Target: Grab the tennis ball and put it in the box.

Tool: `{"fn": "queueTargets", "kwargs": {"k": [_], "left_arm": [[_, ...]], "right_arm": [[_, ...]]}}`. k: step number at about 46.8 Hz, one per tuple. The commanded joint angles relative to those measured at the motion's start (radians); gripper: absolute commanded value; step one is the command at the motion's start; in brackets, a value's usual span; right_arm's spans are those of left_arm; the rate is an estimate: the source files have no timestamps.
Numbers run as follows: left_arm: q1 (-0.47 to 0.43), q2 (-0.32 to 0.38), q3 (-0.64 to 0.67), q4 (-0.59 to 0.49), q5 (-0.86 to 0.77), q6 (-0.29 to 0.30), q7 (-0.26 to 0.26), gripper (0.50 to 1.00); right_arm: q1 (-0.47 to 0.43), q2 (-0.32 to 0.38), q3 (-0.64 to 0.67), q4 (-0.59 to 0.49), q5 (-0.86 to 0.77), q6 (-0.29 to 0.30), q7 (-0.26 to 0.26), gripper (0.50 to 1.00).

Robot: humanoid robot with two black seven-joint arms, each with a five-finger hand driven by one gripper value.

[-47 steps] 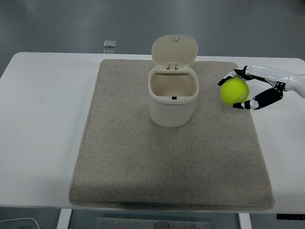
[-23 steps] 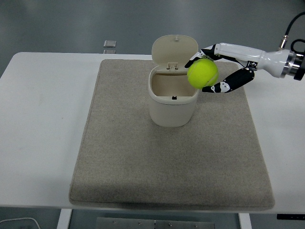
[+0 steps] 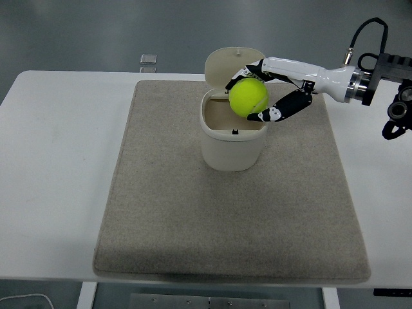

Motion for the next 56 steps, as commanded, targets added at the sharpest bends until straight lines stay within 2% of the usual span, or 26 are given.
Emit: {"fn": "queueTargets", "kwargs": {"k": [1,3,7,12,15,20,26,40,50,56], "left_arm": [[0.0,0.0,0.0,0.0,0.0,0.0,0.0,0.992],[0.0,0.0,0.0,0.0,0.0,0.0,0.0,0.992],[0.0,0.0,0.0,0.0,0.0,0.0,0.0,0.992],[0.0,0.0,0.0,0.0,0.0,0.0,0.0,0.992],[0.0,0.0,0.002,0.0,0.0,0.0,0.0,0.992],[0.0,0.0,0.0,0.0,0.0,0.0,0.0,0.992],[0.0,0.0,0.0,0.0,0.0,0.0,0.0,0.992],[0.0,0.0,0.0,0.0,0.0,0.0,0.0,0.992],[0.0,0.0,0.0,0.0,0.0,0.0,0.0,0.992],[0.0,0.0,0.0,0.0,0.0,0.0,0.0,0.992]], "right_arm": [[-0.001,0.001,-0.012,-0.002,0.001,-0.014,0.0,0.5],[-0.002,0.002,-0.016,-0.002,0.003,-0.021,0.0,0.502],[-0.008,0.019,-0.02,0.0,0.003,-0.034,0.0,0.553],[-0.017,0.036,-0.018,0.0,0.003,-0.035,0.0,0.631],[-0.019,0.036,-0.018,-0.002,0.003,-0.035,0.0,0.723],[-0.027,0.036,-0.018,-0.002,0.003,-0.035,0.0,0.76],[-0.03,0.035,-0.018,0.0,0.004,-0.034,0.0,0.856],[-0.047,0.028,-0.018,0.0,0.003,-0.034,0.0,0.86],[-0.047,0.015,-0.013,0.001,0.007,-0.011,0.0,0.86],[-0.045,-0.013,-0.003,0.012,0.073,0.067,0.0,0.86]]}}
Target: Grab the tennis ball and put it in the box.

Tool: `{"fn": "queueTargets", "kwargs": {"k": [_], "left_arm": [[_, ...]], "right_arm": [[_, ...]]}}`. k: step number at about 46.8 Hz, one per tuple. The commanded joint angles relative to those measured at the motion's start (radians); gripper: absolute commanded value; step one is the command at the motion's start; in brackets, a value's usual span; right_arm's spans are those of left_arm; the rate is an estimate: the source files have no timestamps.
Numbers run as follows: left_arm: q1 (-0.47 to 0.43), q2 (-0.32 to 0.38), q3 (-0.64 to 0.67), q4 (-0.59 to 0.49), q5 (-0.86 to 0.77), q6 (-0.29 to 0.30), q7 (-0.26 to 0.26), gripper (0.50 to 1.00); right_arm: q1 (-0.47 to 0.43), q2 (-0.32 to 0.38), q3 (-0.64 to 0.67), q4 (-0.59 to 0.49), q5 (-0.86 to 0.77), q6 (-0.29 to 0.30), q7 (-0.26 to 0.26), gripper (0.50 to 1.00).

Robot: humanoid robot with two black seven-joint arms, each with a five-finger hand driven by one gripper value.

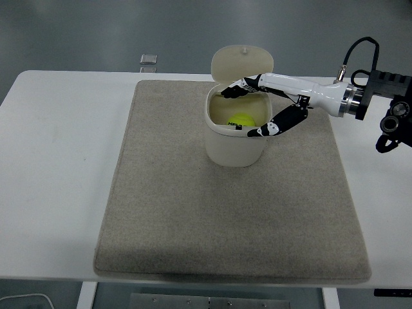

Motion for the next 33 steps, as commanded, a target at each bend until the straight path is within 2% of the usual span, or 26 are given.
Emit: {"fn": "queueTargets", "kwargs": {"k": [1,9,15,26,33], "left_arm": [[0.0,0.0,0.0,0.0,0.0,0.0,0.0,0.992],[0.0,0.0,0.0,0.0,0.0,0.0,0.0,0.992],[0.0,0.0,0.0,0.0,0.001,0.0,0.0,0.992],[0.0,0.0,0.0,0.0,0.0,0.0,0.0,0.992],[0.0,0.0,0.0,0.0,0.0,0.0,0.0,0.992]], "right_arm": [[0.003,-0.027,0.006,0.006,0.06,0.063,0.0,0.86],[0.012,-0.091,0.008,0.006,0.218,0.185,0.0,0.86],[0.003,-0.147,0.006,0.006,0.271,0.264,-0.002,0.86],[-0.067,-0.188,0.006,-0.02,0.393,0.255,-0.049,0.858],[-0.107,-0.176,0.006,-0.079,0.537,0.195,-0.098,0.858]]}}
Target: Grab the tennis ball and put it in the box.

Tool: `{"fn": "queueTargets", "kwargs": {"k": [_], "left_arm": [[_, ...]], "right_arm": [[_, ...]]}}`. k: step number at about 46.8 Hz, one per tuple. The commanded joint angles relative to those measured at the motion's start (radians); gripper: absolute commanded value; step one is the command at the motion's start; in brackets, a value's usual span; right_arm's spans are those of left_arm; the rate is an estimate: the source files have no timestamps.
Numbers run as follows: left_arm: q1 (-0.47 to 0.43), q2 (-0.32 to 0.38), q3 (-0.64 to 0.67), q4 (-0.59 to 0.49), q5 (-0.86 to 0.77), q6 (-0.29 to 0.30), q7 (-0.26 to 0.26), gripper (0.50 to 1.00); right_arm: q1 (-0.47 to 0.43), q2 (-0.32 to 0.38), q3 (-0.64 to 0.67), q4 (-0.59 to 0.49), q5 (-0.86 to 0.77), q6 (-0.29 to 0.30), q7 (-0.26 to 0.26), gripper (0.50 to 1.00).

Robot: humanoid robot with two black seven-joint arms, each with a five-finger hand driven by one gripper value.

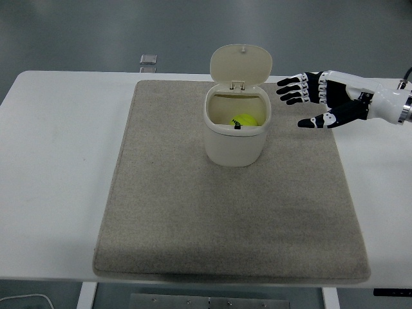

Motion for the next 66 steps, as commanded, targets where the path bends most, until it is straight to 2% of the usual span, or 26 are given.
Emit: {"fn": "queueTargets", "kwargs": {"k": [1,6,13,20,28,40,53,59,66], "left_arm": [[0.0,0.0,0.0,0.0,0.0,0.0,0.0,0.992],[0.0,0.0,0.0,0.0,0.0,0.0,0.0,0.992],[0.0,0.0,0.0,0.0,0.0,0.0,0.0,0.992],[0.0,0.0,0.0,0.0,0.0,0.0,0.0,0.992],[0.0,0.0,0.0,0.0,0.0,0.0,0.0,0.992],[0.0,0.0,0.0,0.0,0.0,0.0,0.0,0.992],[0.0,0.0,0.0,0.0,0.0,0.0,0.0,0.992],[0.0,0.0,0.0,0.0,0.0,0.0,0.0,0.992],[0.0,0.0,0.001,0.0,0.0,0.0,0.0,0.992]], "right_arm": [[-0.021,0.014,0.0,-0.037,0.083,-0.048,-0.033,0.858],[-0.03,0.015,-0.002,-0.061,0.178,-0.118,-0.069,0.858],[-0.038,0.047,-0.002,-0.09,0.239,-0.166,-0.125,0.858],[-0.041,0.101,0.0,-0.123,0.267,-0.19,-0.153,0.858],[-0.042,0.145,0.0,-0.181,0.468,-0.2,-0.243,0.858],[-0.056,0.191,0.003,-0.238,0.612,-0.252,-0.25,0.858],[-0.082,0.231,0.032,-0.304,0.765,-0.253,-0.253,0.858],[-0.084,0.234,0.033,-0.304,0.85,-0.269,-0.299,0.856],[-0.093,0.242,0.035,-0.304,0.864,-0.299,-0.302,0.858]]}}
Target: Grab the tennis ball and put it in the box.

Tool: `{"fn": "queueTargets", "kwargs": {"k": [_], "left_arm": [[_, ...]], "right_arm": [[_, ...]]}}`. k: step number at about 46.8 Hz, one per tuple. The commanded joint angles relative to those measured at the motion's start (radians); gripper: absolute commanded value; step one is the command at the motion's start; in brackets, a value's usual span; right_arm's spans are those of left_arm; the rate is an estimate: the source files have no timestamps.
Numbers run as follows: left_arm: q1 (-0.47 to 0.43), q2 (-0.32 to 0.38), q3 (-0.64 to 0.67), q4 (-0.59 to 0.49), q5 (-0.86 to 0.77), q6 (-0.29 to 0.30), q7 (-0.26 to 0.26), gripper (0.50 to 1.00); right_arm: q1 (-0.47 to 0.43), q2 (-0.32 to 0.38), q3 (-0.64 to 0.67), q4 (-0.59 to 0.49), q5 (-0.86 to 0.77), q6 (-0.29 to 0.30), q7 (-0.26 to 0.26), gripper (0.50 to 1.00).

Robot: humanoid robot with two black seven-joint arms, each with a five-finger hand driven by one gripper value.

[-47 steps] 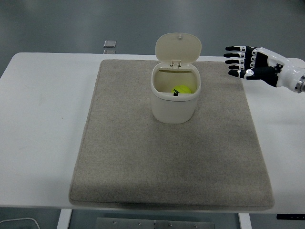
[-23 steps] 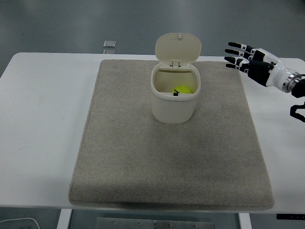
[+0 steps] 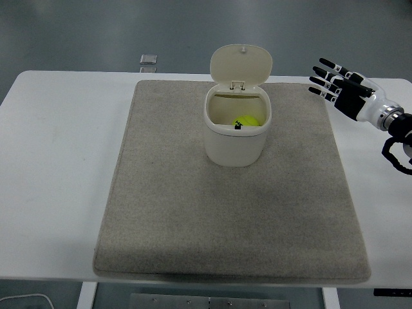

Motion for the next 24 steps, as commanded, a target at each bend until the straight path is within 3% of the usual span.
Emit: {"fn": "queueTargets", "kwargs": {"k": [1,5,7,24], "left_arm": [[0.0,0.0,0.0,0.0,0.0,0.0,0.0,0.992],[0.0,0.0,0.0,0.0,0.0,0.0,0.0,0.992],[0.0,0.0,0.0,0.0,0.0,0.0,0.0,0.992],[0.0,0.0,0.0,0.0,0.0,0.0,0.0,0.992]], "right_arm": [[-0.002,0.001,0.0,0.0,0.0,-0.006,0.001,0.86],[-0.002,0.002,0.001,0.0,-0.011,-0.003,0.004,0.87],[-0.002,0.002,0.001,0.0,-0.013,-0.001,0.004,0.917],[-0.005,-0.002,0.003,0.0,-0.011,0.02,0.004,0.919]]}}
